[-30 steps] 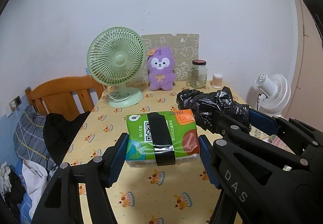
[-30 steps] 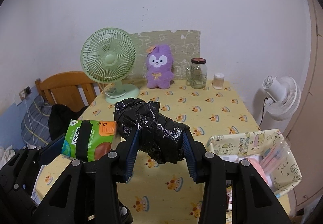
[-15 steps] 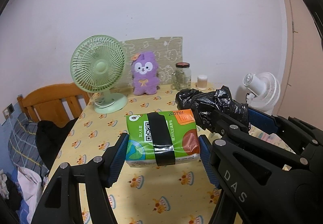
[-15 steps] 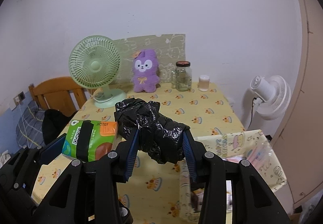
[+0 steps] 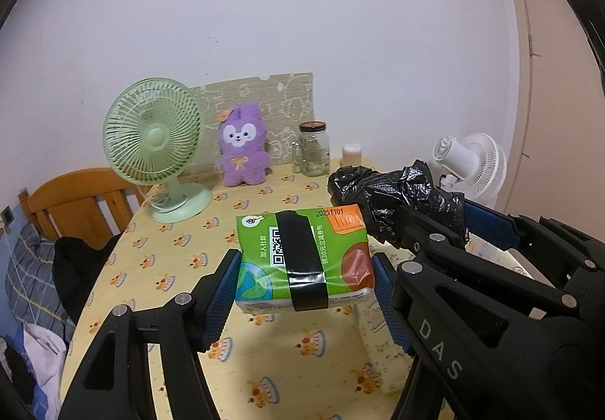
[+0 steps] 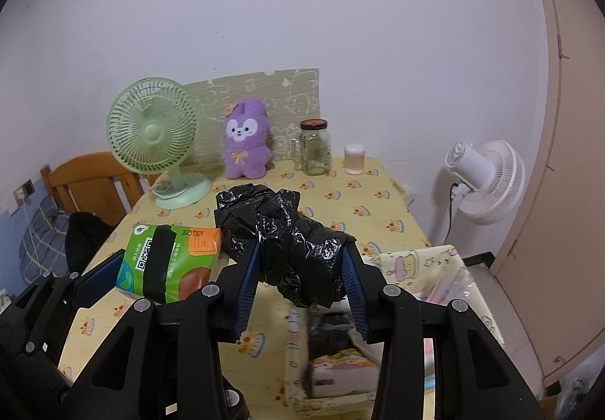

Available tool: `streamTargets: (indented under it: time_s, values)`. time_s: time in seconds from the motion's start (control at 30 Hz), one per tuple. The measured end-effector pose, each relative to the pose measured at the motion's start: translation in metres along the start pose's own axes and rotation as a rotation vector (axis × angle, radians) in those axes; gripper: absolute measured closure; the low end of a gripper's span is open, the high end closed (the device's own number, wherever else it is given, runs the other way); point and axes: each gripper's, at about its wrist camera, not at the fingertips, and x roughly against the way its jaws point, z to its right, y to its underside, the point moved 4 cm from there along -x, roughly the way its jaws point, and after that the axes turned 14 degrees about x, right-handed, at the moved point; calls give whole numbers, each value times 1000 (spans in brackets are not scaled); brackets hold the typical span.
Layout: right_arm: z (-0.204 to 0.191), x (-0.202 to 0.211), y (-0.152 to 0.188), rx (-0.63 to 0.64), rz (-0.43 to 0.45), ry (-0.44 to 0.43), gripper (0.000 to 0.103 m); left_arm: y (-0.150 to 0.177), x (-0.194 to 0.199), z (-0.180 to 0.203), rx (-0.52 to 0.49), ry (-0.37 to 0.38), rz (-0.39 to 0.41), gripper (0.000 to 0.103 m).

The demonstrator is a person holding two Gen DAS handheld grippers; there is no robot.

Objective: Organize soft objects
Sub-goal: 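Lift and carry the tissue pack and black bag over the patterned storage box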

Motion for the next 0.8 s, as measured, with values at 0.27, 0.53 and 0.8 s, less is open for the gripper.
streamTargets:
  time_s: [0.27,0.53,0.8]
  values:
    - [24,-3,12,-12,-10,32,58,5,-12,22,-19,30,-13,33]
    - [47,-6,22,-34,-20,64,57,11,-21,44,-44,64,-25,33]
    - [68,-10,32,-61,-35,96,57,15,-32,63,-70,96,-46,33]
